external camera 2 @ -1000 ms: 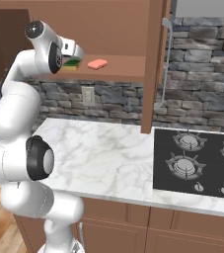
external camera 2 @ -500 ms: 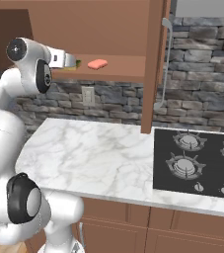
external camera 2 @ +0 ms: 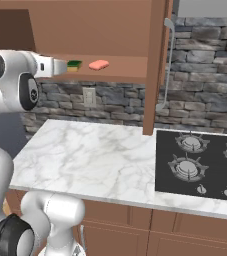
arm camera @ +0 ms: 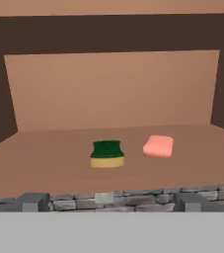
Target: Pick up the bar soap and sponge from the sink, and place them back in the cabinet, and close the cabinet doors.
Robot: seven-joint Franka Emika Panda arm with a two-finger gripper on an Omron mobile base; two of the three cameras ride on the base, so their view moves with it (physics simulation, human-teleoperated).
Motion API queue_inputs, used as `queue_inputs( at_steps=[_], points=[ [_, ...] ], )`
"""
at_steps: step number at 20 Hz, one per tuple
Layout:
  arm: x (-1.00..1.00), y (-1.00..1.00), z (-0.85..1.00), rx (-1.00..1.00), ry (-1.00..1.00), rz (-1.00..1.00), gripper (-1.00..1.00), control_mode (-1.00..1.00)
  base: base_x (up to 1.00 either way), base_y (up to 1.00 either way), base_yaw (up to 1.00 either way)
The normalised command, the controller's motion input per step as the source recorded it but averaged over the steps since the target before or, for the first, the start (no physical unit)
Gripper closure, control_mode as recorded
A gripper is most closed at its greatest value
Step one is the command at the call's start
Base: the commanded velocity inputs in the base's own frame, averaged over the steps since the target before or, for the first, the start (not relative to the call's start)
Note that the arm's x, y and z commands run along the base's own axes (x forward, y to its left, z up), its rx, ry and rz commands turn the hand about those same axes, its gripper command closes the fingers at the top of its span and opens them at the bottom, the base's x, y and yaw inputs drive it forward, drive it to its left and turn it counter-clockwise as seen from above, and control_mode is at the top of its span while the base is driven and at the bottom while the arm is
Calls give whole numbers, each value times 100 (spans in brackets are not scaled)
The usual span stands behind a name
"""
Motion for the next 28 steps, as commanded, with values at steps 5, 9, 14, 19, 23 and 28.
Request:
queue_inputs(
  at_steps=[5,9,14,19,23,28],
  points=[
    [-72,0,23,0,-2,-1,-100,-100,0,0,0],
    [-74,0,7,0,-3,0,-100,-100,0,0,0],
    [-77,0,7,0,-3,0,-100,-100,0,0,0],
    [-75,0,0,0,-5,0,-100,-100,0,0,0],
    [-66,0,0,0,-5,0,-100,-100,0,0,0],
    [-57,5,0,0,-7,0,-100,-100,0,0,0]
  ],
)
